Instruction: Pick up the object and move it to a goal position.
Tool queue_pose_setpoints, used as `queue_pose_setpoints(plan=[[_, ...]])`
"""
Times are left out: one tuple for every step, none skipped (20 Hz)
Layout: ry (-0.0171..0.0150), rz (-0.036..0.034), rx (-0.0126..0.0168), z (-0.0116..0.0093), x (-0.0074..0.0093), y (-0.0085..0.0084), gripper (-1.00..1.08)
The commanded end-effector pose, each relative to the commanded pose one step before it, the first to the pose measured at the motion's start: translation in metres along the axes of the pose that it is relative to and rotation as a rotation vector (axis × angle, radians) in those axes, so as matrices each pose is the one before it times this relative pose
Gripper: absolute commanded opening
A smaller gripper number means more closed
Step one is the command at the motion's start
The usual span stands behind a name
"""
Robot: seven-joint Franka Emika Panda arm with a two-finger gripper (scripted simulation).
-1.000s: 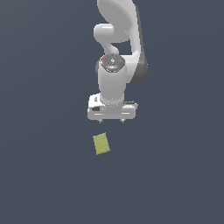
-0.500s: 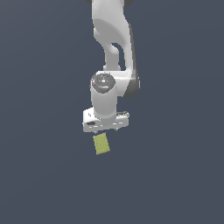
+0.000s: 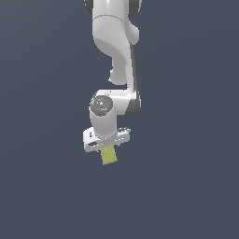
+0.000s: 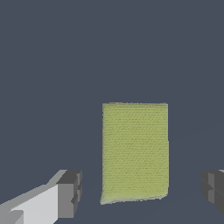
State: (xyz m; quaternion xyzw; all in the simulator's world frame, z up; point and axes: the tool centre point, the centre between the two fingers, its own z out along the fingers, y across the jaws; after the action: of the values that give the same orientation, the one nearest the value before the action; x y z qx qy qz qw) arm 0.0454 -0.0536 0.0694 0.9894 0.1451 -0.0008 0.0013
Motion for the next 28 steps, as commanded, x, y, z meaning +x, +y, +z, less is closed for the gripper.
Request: queue_pose_setpoints(plan=[[0.00168,-0.0172,0.00136,0.006,0.00122,0.00346,1.0],[0.00014,-0.0037,0.00039,0.00151,0.00013,0.00085,1.0],[0.0001,-0.00266,0.00028,0.00108,0.00009,0.0006,1.0],[0.00006,-0.00153,0.00016,0.00065,0.00004,0.00039,1.0],[0.00003,-0.00069,0.00007,0.00022,0.00006,0.00003,1.0],[-0.0012,0.00425,-0.00009,-0.00075,-0.00066,-0.00035,1.0],[0.0,0.0,0.0,0.00037,-0.00001,0.00002,1.0],[0.0,0.0,0.0,0.00109,-0.00003,0.00005,1.0],[0.0,0.0,0.0,0.00182,-0.00005,0.00009,1.0],[0.00019,-0.00066,0.00001,0.00243,0.00008,-0.00028,1.0],[0.0,0.0,0.0,0.00325,-0.00011,0.00015,1.0],[0.0,0.0,0.0,0.00396,-0.00015,0.00018,1.0],[0.00019,-0.00067,0.00001,0.00455,-0.00002,-0.0002,1.0],[0.00019,-0.00067,0.00001,0.00523,-0.00007,-0.00018,1.0],[0.0,0.0,0.0,0.00594,-0.00027,0.00025,1.0],[0.00026,-0.00094,0.00002,0.00541,-0.00001,-0.00033,1.0],[0.0,0.0,0.0,0.00477,-0.00018,0.00022,1.0],[0.00019,-0.00066,0.00001,0.00387,0.00007,-0.0002,1.0],[0.0,0.0,0.0,0.0032,0.0,0.0002,1.0],[0.0,0.0,0.0,0.00241,0.0001,0.00019,1.0],[0.00019,-0.00066,0.00001,0.00151,0.00039,-0.00021,1.0],[0.0,0.0,0.0,0.00086,0.00032,0.00019,1.0],[0.0,0.0,0.0,0.0002,0.00034,0.00016,1.0],[0.0,0.0,0.0,-0.00004,0.00015,0.00006,1.0],[0.0,0.0,0.0,0.0,0.0,0.0,-1.0],[0.0,0.0,0.0,0.0,0.0,0.0,-1.0],[0.0,0.0,0.0,0.0,0.0,0.0,-1.0],[0.0,0.0,0.0,0.0,0.0,0.0,-1.0]])
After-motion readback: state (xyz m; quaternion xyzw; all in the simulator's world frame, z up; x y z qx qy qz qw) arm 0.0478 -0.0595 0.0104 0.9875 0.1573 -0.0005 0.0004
